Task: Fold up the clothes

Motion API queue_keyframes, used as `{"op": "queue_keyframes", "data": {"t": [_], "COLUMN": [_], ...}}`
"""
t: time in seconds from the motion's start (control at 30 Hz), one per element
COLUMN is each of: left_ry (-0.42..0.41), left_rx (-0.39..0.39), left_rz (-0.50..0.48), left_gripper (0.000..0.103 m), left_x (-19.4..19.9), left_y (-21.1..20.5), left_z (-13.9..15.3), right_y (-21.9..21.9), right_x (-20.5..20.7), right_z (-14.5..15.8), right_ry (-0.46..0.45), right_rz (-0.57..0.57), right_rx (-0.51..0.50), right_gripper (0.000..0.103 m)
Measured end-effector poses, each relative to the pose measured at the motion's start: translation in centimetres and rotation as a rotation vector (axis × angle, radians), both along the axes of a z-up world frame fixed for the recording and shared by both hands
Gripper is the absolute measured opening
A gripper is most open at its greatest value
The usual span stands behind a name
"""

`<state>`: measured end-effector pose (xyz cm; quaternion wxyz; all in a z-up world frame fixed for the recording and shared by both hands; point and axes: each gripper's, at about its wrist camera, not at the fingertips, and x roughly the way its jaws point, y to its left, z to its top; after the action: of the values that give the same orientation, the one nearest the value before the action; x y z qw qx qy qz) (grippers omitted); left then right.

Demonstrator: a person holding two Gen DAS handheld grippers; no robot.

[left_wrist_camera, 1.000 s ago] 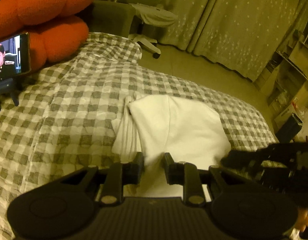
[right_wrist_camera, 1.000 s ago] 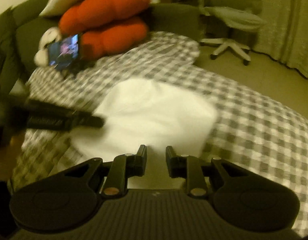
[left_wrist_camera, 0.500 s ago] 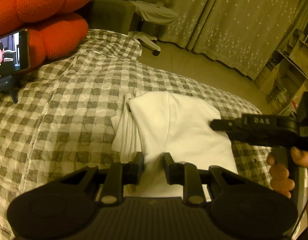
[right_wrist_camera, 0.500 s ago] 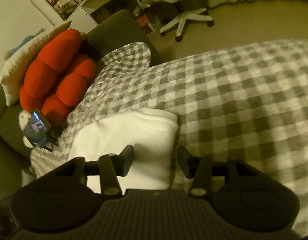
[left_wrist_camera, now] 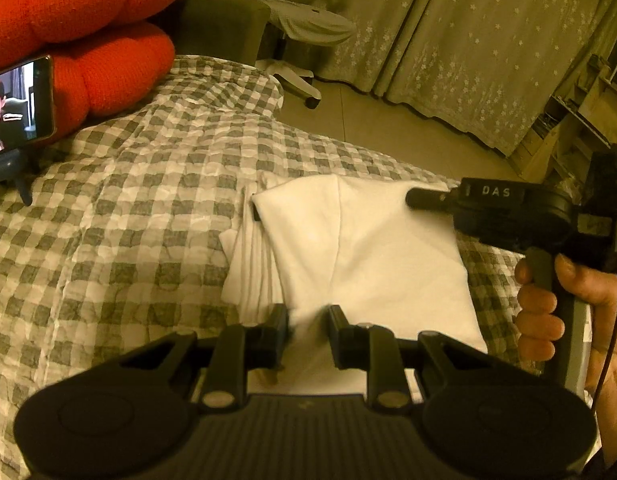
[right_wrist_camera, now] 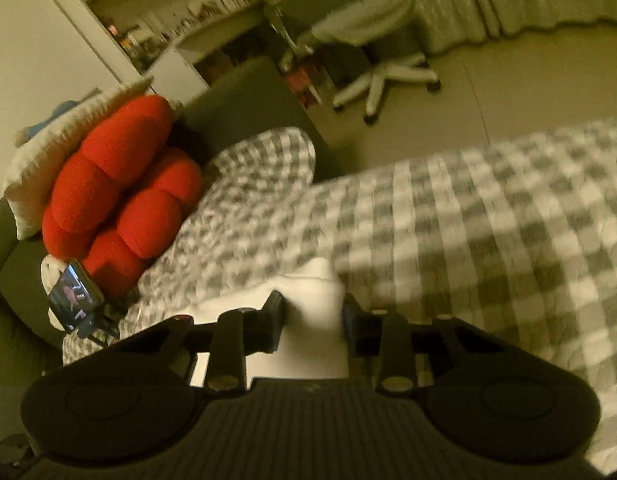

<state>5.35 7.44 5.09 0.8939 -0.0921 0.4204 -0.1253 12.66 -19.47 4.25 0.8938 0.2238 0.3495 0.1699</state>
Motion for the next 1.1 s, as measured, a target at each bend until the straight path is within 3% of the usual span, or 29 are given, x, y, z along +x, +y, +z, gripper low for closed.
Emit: {"op": "queue_keyframes", "data": {"t": [0.17,0.37,0.67,0.93,1.1], "left_ry": [-0.001,0.002,-0.001,-0.005,-0.011], "left_rx": [-0.001,-0.009,-0.002,0.004,0.019], "left_rz": [-0.003,-0.003,-0.005,-0.005,-0.008], "left_gripper": [0.023,0.023,0.023,0.023,0.023], "left_x": [0.0,0.1,-0.1,-0.1,-0.2], "left_y": [0.0,0.2,0.0,-0.1,-0.3], "left_z": [0.0,0.0,0.1,0.0,-0.1], "right_y": [0.3,1.4,1.2,2.7,1.8], "right_x": [0.3,0.0,0.5,0.3,-0.1], "right_z": [-0.7,0.0,-0.5,-0.4,0.4], "right_ry": [-0.012,-0.091,-0.077,-0.069,-0.085], "right_rz": [-0.008,-0.009,-0.003,-0.021,-0.033], "right_rx": [-0.042,-0.105,-0.093,-0.223,-0.191], "right_gripper": [0.033,0.034,0.035,0.035,0.035]}}
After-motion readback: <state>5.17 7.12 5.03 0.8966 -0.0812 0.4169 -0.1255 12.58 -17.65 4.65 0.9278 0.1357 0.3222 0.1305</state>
